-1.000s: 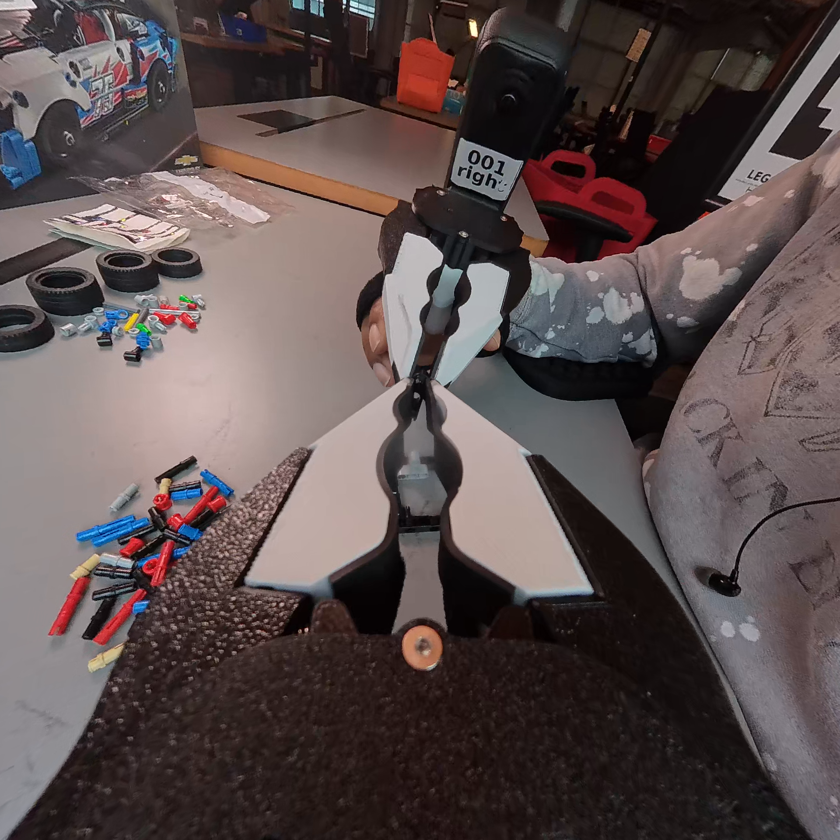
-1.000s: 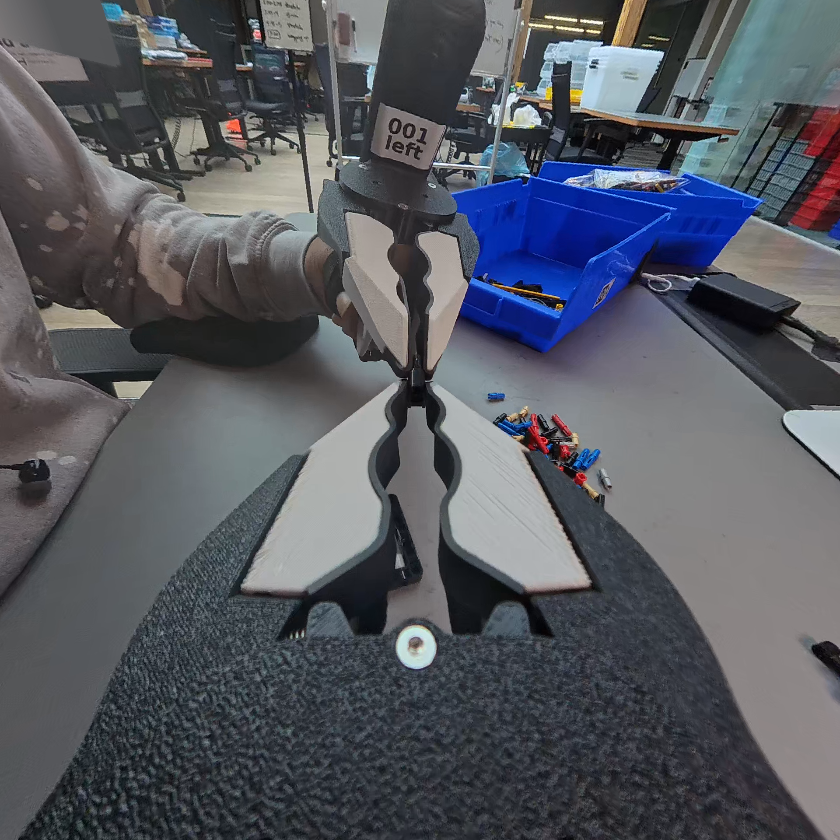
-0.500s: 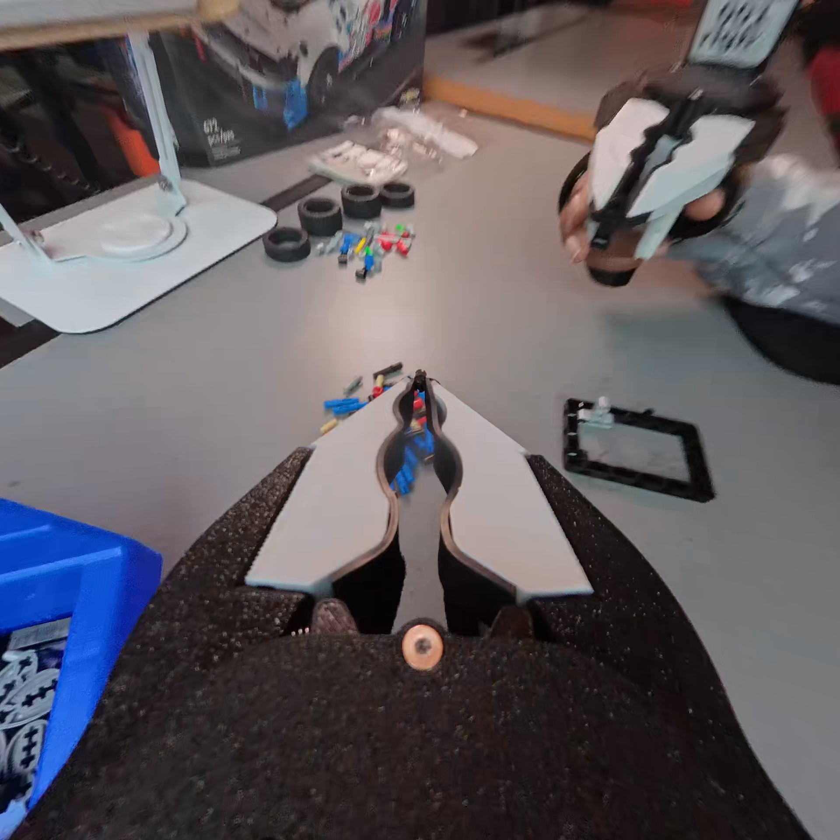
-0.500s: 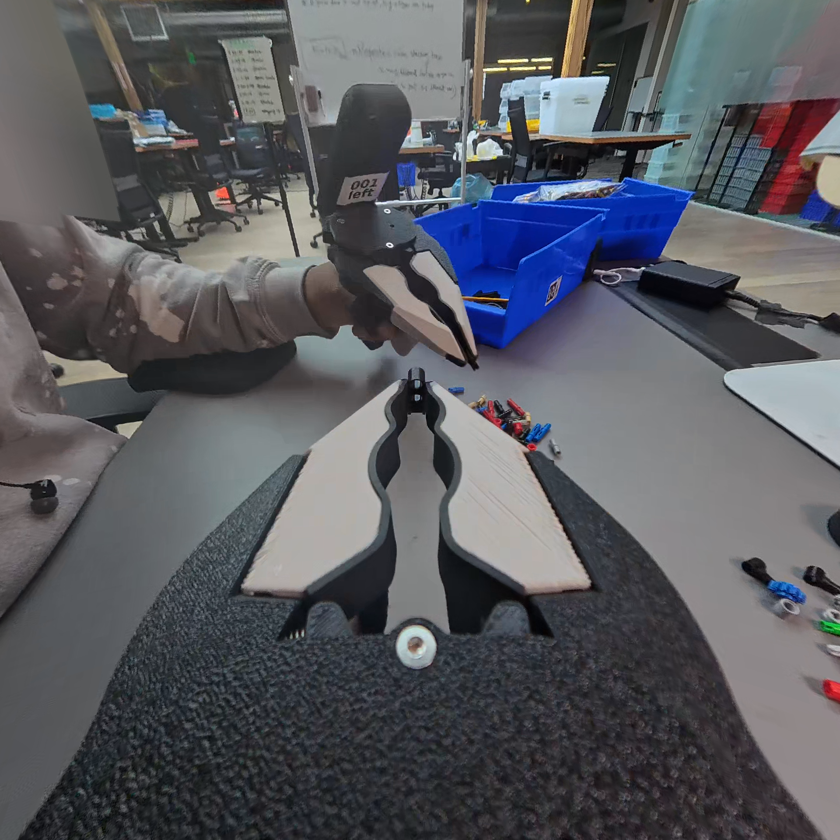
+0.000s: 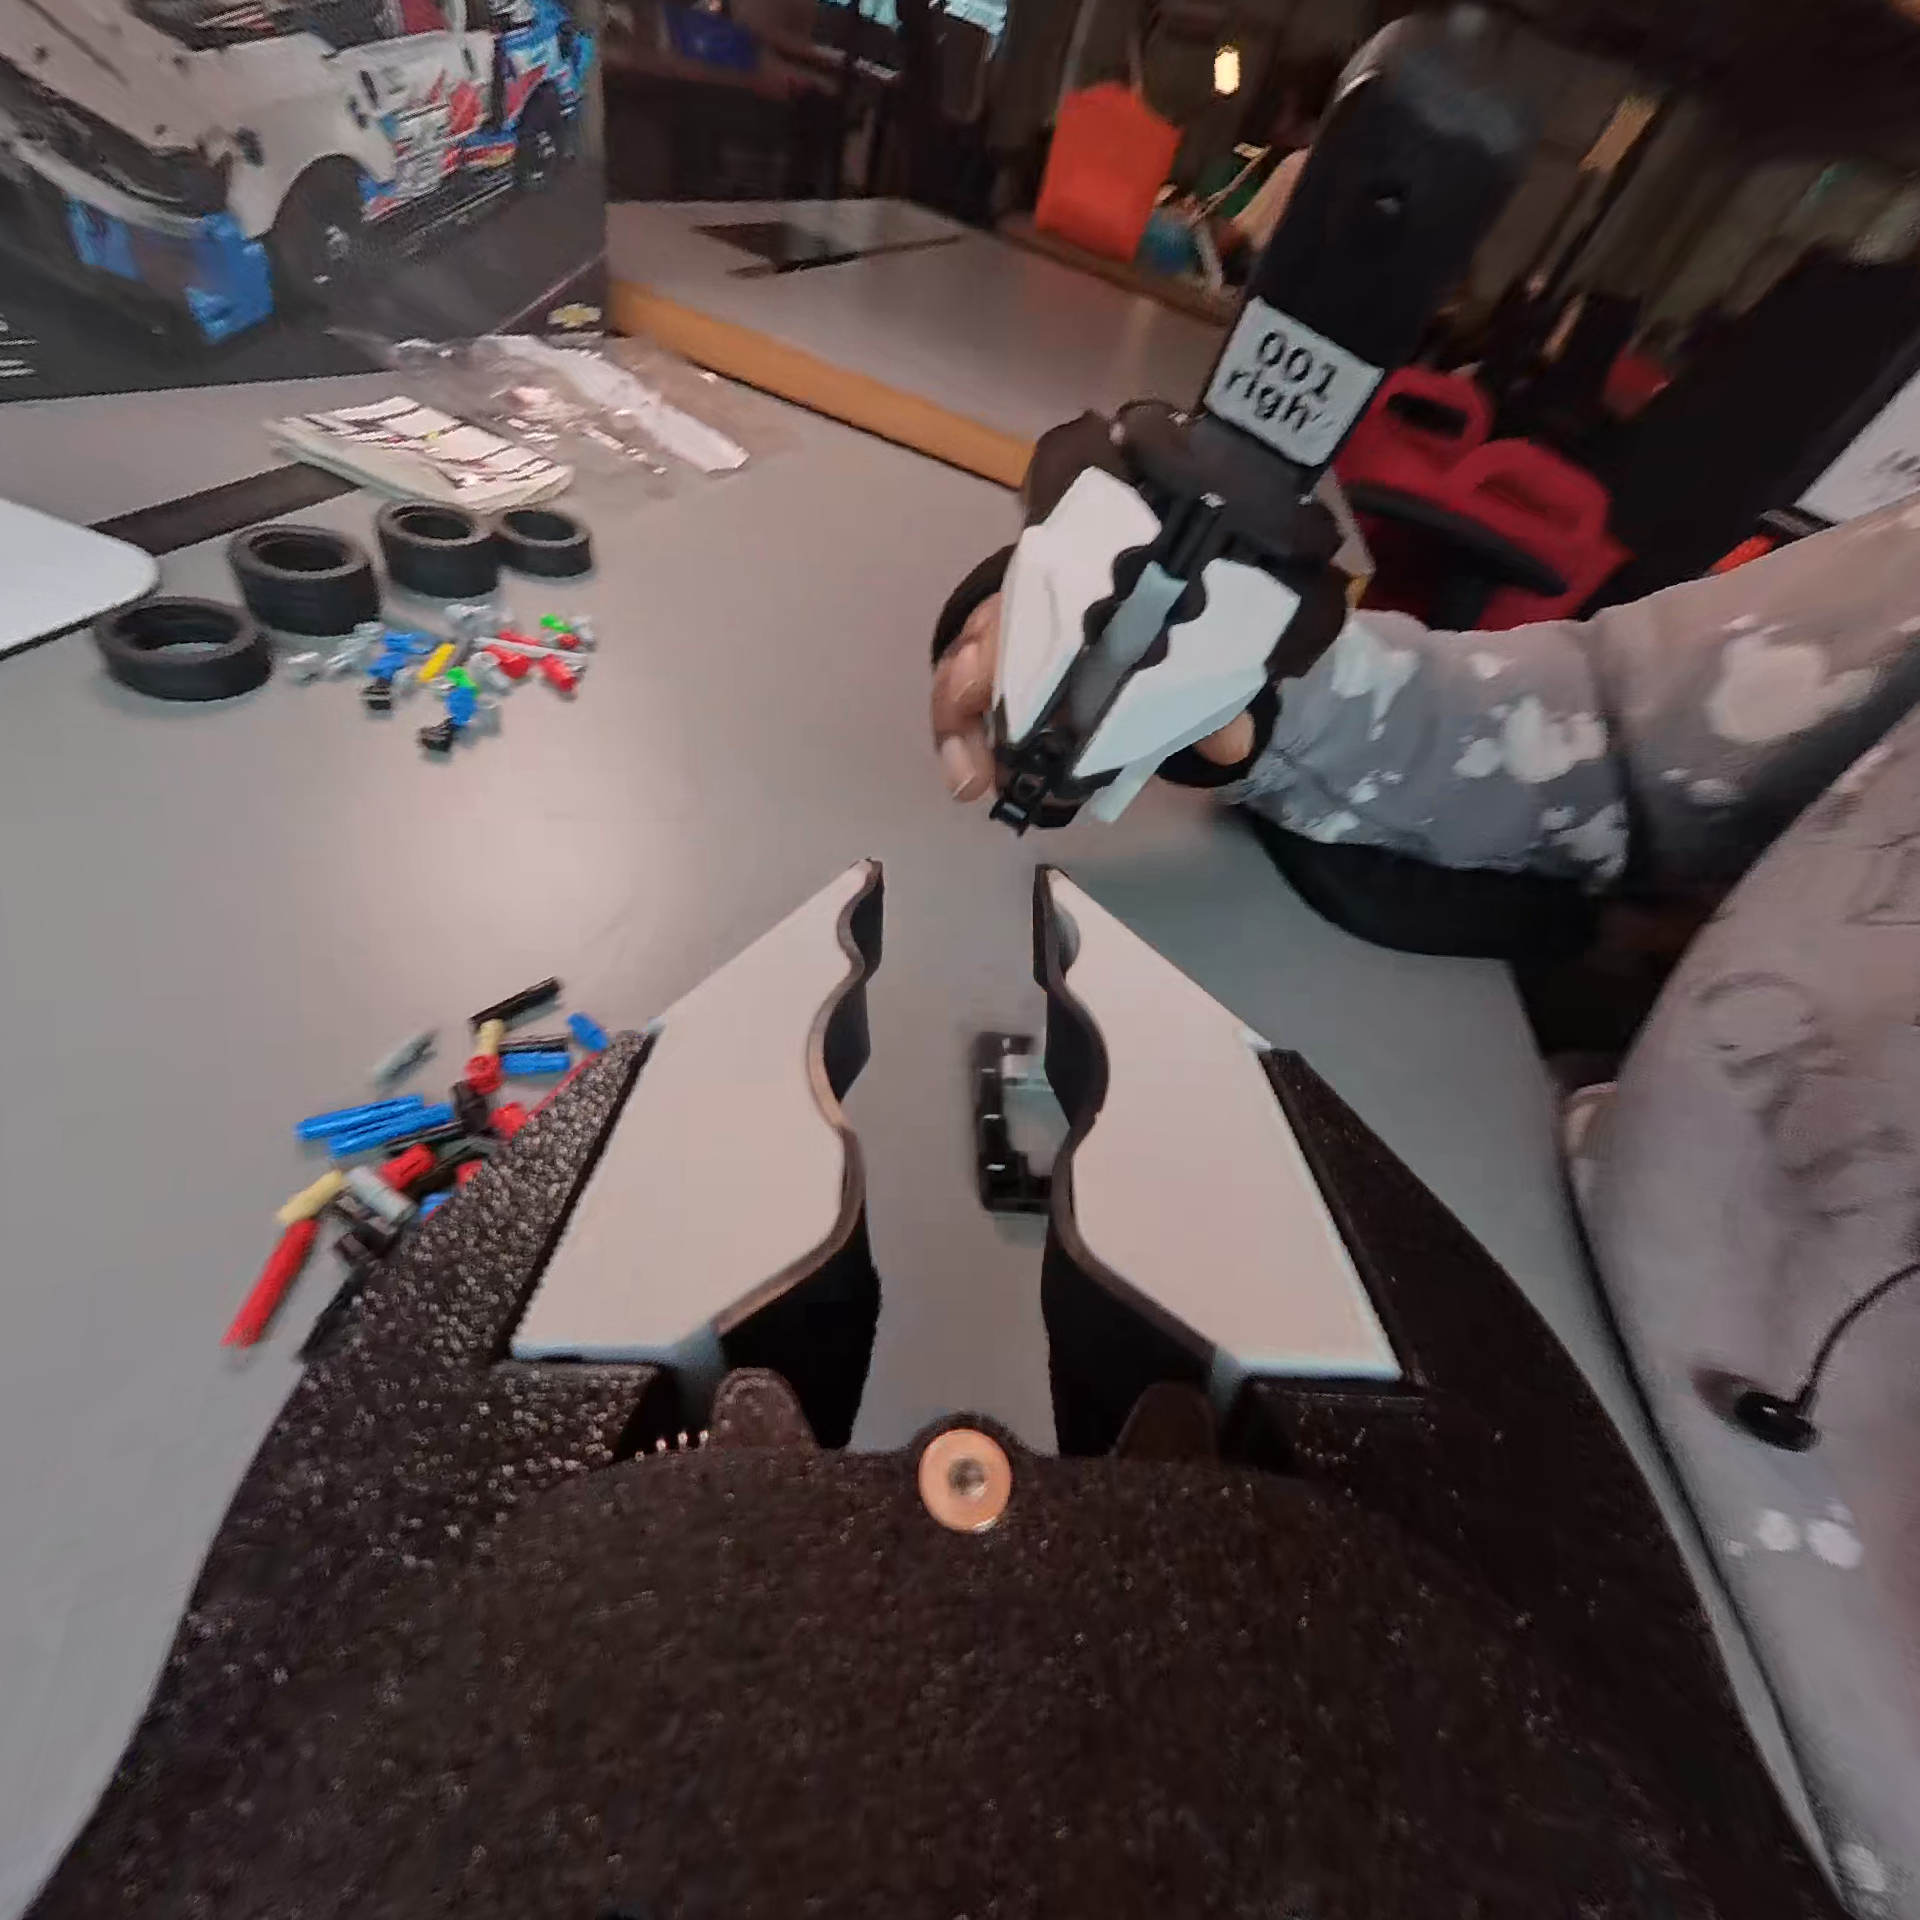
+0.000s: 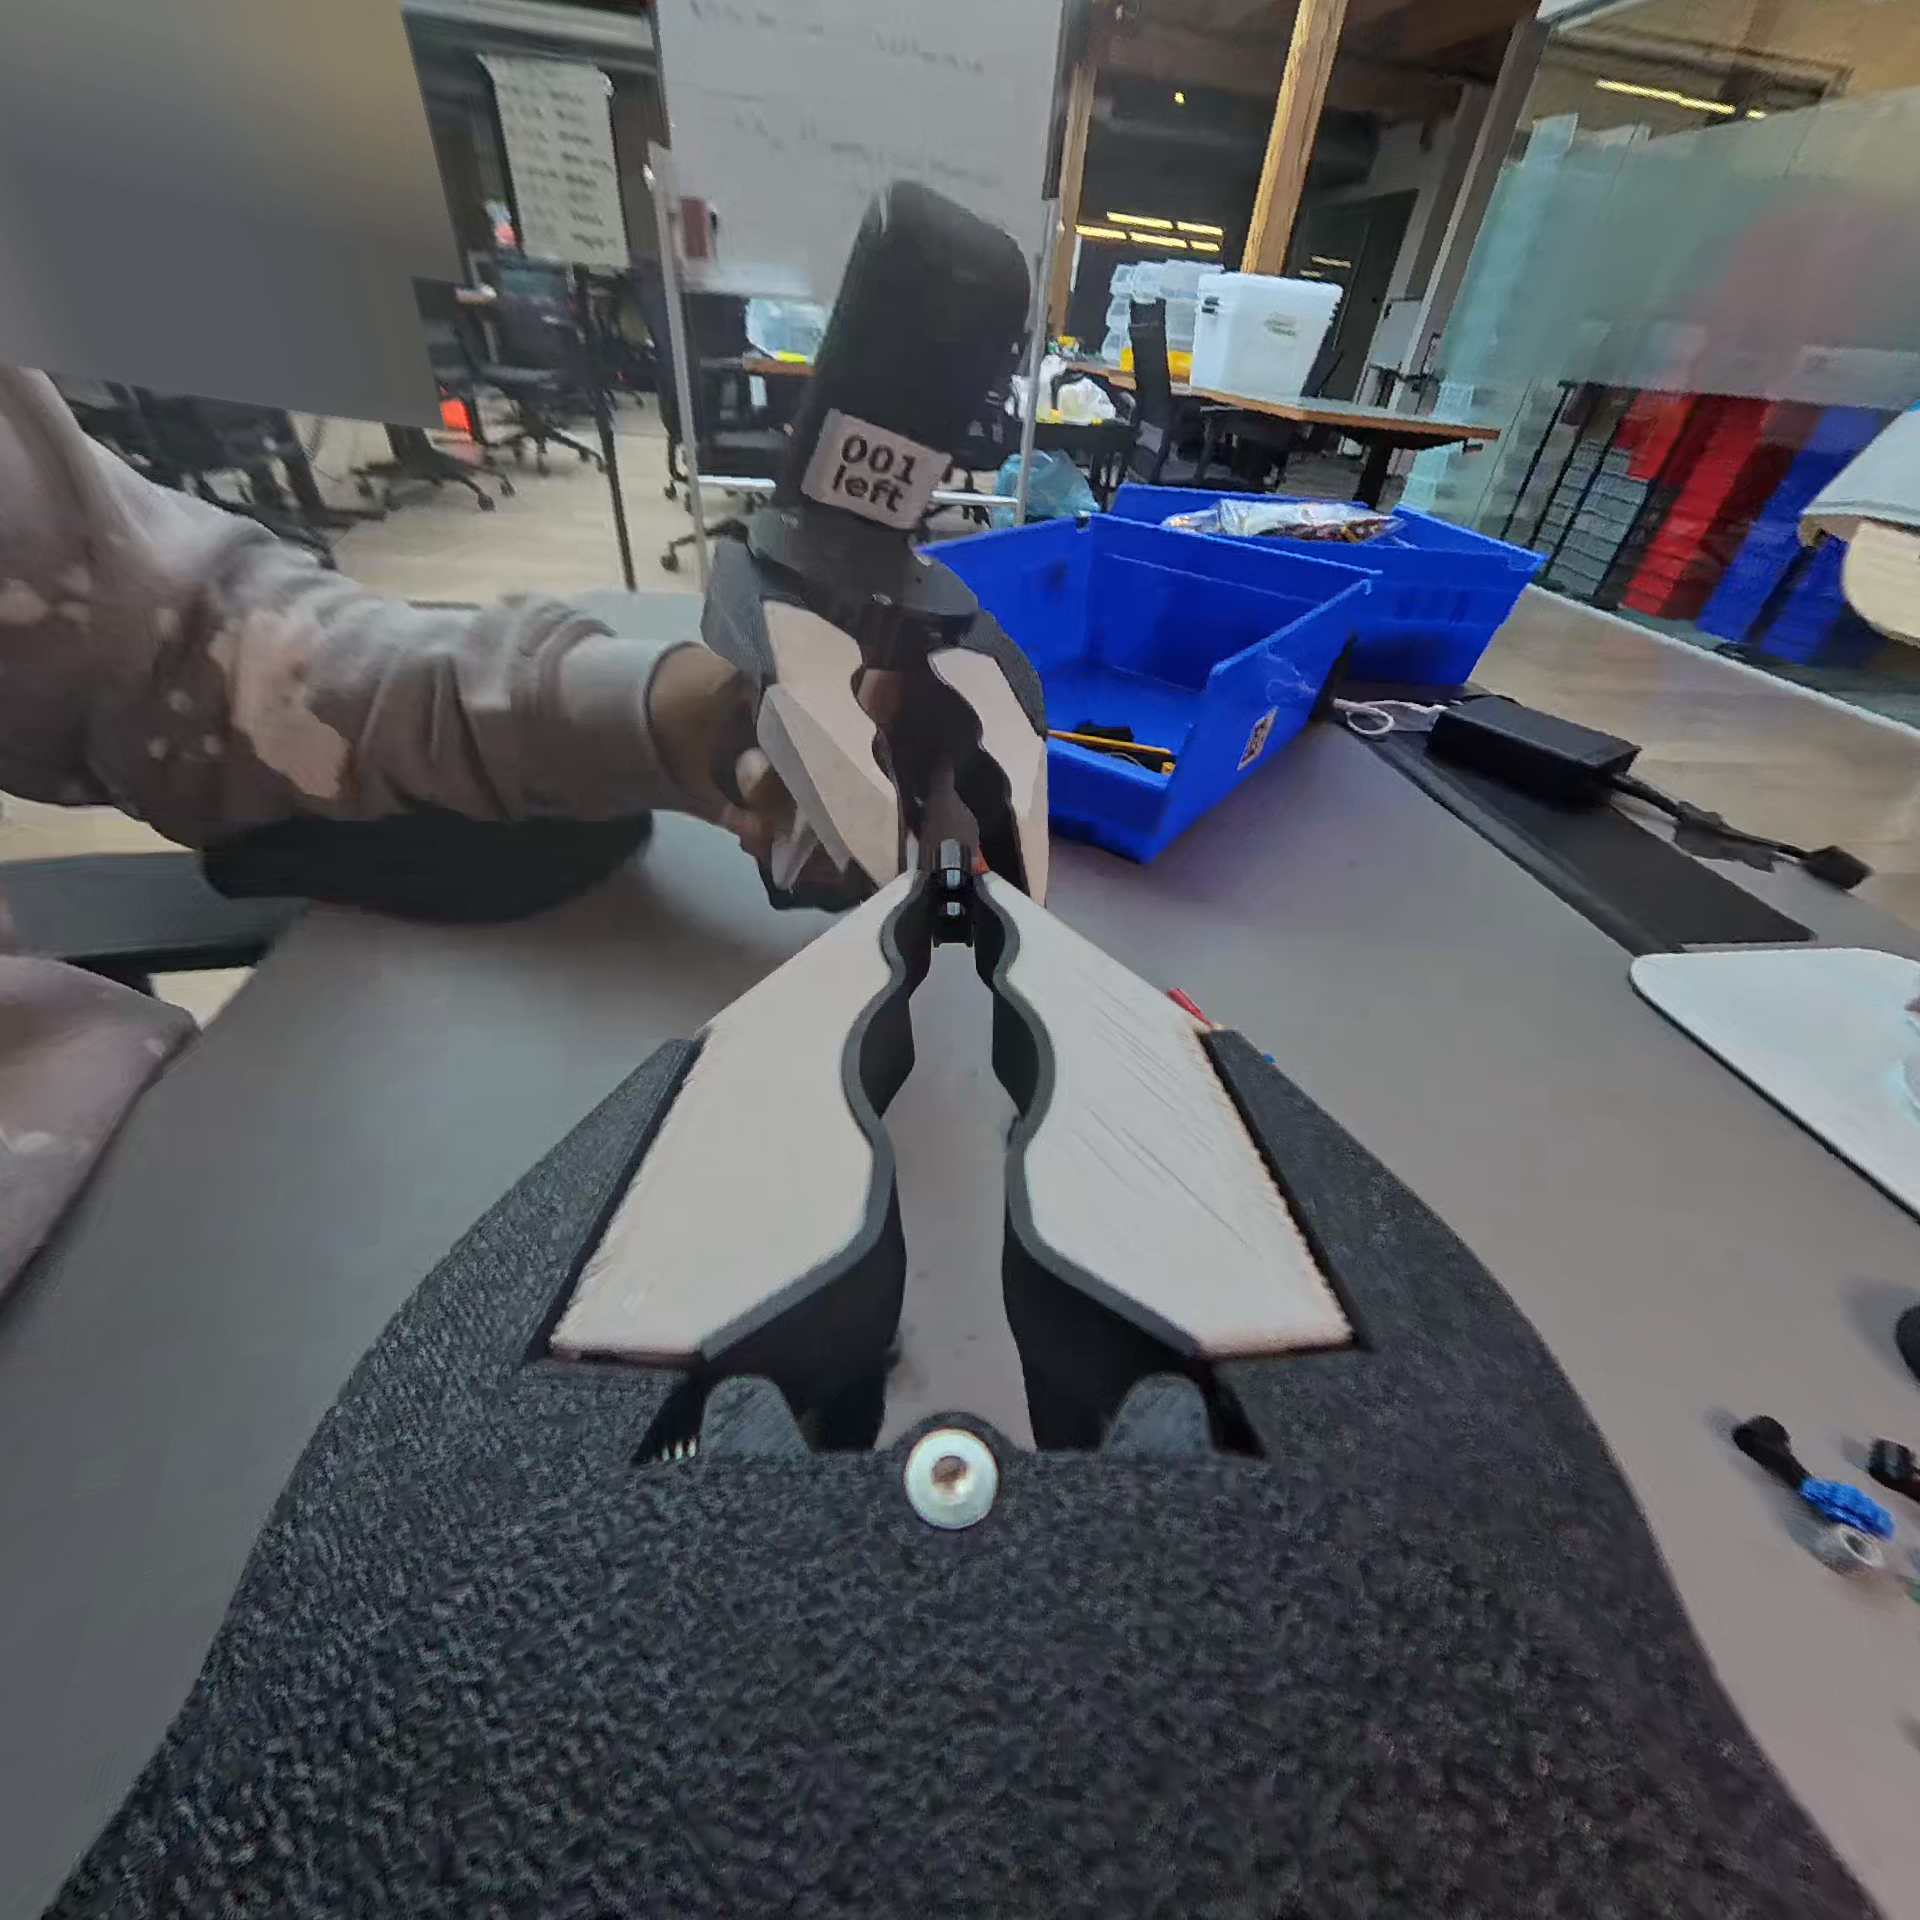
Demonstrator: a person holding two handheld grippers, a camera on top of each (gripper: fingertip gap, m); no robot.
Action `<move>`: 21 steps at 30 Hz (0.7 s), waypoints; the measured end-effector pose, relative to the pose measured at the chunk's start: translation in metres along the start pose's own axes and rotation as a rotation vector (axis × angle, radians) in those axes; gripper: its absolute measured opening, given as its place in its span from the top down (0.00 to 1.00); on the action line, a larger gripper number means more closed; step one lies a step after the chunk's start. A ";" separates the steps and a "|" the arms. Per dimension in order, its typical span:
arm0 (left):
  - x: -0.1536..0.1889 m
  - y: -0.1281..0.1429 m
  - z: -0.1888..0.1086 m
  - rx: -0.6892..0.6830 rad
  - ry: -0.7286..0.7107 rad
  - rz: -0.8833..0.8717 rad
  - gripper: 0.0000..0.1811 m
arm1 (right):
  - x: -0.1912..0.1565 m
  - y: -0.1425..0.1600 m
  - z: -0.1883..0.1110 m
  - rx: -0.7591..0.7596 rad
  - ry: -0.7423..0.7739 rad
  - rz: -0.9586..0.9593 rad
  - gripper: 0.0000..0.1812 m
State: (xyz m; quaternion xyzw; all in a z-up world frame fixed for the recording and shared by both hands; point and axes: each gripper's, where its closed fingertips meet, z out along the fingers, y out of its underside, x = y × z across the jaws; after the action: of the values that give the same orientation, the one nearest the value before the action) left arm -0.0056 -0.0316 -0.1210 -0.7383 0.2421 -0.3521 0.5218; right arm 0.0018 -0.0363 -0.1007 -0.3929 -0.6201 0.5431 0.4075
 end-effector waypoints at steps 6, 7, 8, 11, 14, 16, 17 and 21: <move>0.038 -0.025 0.003 0.115 0.144 0.017 0.93 | -0.018 -0.030 0.005 0.182 -0.142 0.253 0.96; 0.040 -0.027 0.002 0.128 0.145 0.022 0.96 | -0.018 -0.031 0.004 0.187 -0.151 0.261 0.96; 0.040 -0.028 0.001 0.131 0.141 0.024 0.96 | -0.018 -0.031 0.004 0.186 -0.157 0.266 0.96; 0.037 -0.028 -0.002 0.127 0.119 0.025 0.96 | -0.016 -0.028 0.005 0.176 -0.149 0.274 0.96; 0.031 -0.024 -0.002 0.068 0.055 0.083 0.96 | -0.013 -0.022 0.006 0.145 -0.129 0.273 0.96; 0.013 -0.030 -0.014 0.042 -0.079 0.138 0.96 | -0.001 -0.018 0.003 0.103 -0.071 0.253 0.91; -0.008 -0.035 -0.028 0.026 -0.216 0.161 0.96 | 0.006 -0.015 -0.001 0.067 -0.048 0.247 0.88; -0.111 -0.023 -0.128 -0.210 -0.931 0.204 0.96 | 0.006 0.037 -0.018 -0.294 -0.074 0.133 0.88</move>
State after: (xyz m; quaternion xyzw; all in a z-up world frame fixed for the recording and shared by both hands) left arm -0.1751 -0.0204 -0.1028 -0.8384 0.0884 0.0948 0.5294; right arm 0.0181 -0.0207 -0.1358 -0.4683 -0.6802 0.4862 0.2858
